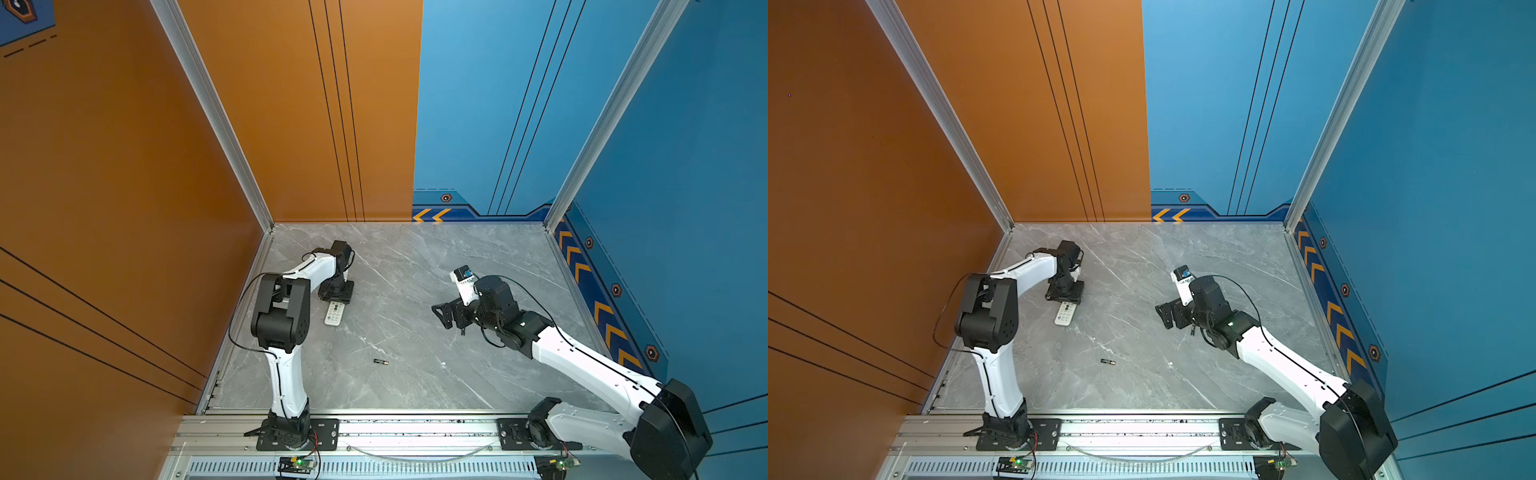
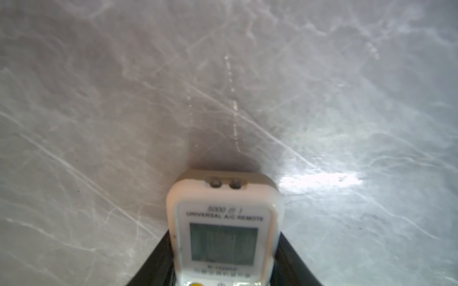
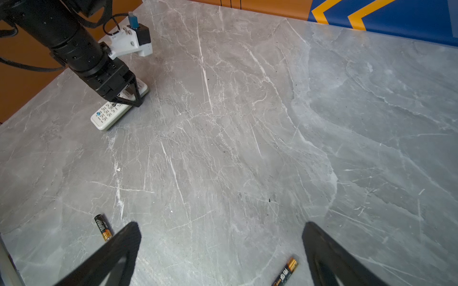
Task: Load the batteries into the remote control
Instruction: 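Lower the left gripper and grasp the white remote by its top end, then lift the remote with the left gripper toward the right gripper while the right gripper approaches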
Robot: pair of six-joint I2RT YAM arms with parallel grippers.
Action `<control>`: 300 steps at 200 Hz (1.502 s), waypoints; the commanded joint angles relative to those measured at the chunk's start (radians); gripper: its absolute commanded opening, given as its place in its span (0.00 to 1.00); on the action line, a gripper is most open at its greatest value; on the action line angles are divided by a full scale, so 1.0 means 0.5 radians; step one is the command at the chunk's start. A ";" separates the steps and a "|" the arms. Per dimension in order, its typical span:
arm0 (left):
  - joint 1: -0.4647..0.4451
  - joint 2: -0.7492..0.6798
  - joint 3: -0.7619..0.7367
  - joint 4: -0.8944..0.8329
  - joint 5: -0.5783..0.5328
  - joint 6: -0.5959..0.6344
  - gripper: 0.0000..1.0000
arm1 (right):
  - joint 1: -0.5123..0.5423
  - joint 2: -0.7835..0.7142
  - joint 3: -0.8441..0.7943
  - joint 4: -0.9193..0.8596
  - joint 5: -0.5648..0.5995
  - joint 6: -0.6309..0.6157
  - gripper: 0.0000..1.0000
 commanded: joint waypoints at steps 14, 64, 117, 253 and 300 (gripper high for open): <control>-0.165 -0.206 -0.045 0.003 0.028 -0.060 0.21 | -0.056 -0.129 -0.086 0.020 -0.191 0.208 1.00; -0.273 -0.702 -0.397 0.423 0.469 -0.210 0.16 | -0.144 -0.354 -0.254 0.162 -0.512 0.321 1.00; -0.384 -1.149 -0.683 0.888 1.006 -0.371 0.14 | -0.167 -0.521 -0.354 0.358 -0.694 0.454 1.00; -0.586 -1.575 -0.719 1.224 1.628 -0.432 0.14 | -0.110 -0.268 -0.468 1.363 -1.380 0.735 1.00; -0.630 -1.581 -0.712 1.407 1.836 -0.479 0.16 | 0.006 -0.162 -0.446 1.529 -1.427 0.680 1.00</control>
